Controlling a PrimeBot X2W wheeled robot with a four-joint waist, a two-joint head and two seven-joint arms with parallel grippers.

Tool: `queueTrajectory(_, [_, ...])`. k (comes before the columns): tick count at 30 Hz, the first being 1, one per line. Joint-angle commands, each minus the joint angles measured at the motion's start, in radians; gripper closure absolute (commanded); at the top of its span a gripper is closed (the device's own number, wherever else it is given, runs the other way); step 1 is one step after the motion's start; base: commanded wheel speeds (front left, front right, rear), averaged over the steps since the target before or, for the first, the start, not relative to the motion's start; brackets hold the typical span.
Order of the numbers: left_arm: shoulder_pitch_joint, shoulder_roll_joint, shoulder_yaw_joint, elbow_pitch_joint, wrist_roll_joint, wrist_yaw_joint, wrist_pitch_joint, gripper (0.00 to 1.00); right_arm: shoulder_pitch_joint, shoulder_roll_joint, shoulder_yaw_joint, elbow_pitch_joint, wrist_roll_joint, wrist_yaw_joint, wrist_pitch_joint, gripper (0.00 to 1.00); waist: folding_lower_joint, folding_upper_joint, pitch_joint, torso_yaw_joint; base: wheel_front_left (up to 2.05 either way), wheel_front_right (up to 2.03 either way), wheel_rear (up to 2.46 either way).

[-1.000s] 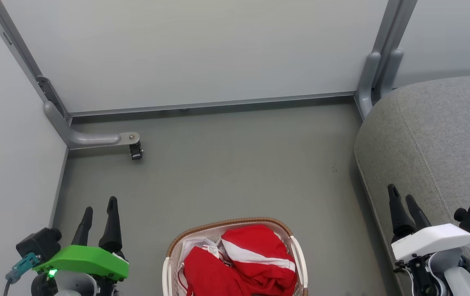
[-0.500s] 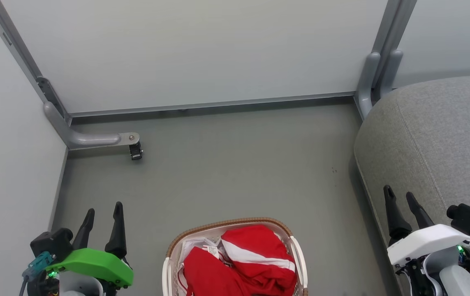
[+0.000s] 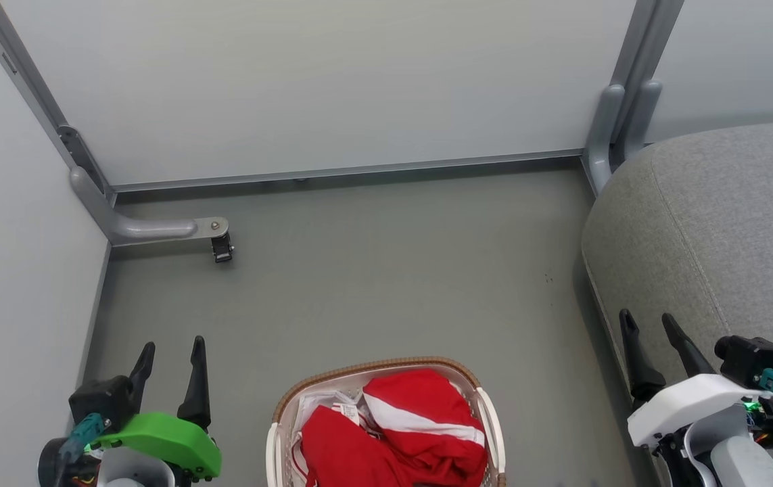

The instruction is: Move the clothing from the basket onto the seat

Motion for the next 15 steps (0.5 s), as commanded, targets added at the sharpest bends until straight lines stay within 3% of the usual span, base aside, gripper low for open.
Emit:
queueTrajectory(1, [-0.025,0.008,0.0,-0.001,0.028,0.007,-0.009,0.0,-0.02,-0.01,0.003,0.001,-0.03,0.0,-0.01,0.0,0.0,-0.0001,0.0,0.0,0.0,0.0,0.0])
queueTrajectory(15, [-0.019,0.003,0.016,0.028,0.137,0.028,-0.038,0.0,-0.016,-0.002,0.0,0.024,-0.178,0.0,-0.039,0.0,0.0,-0.0001,-0.001,-0.001,0.0,0.0,0.0])
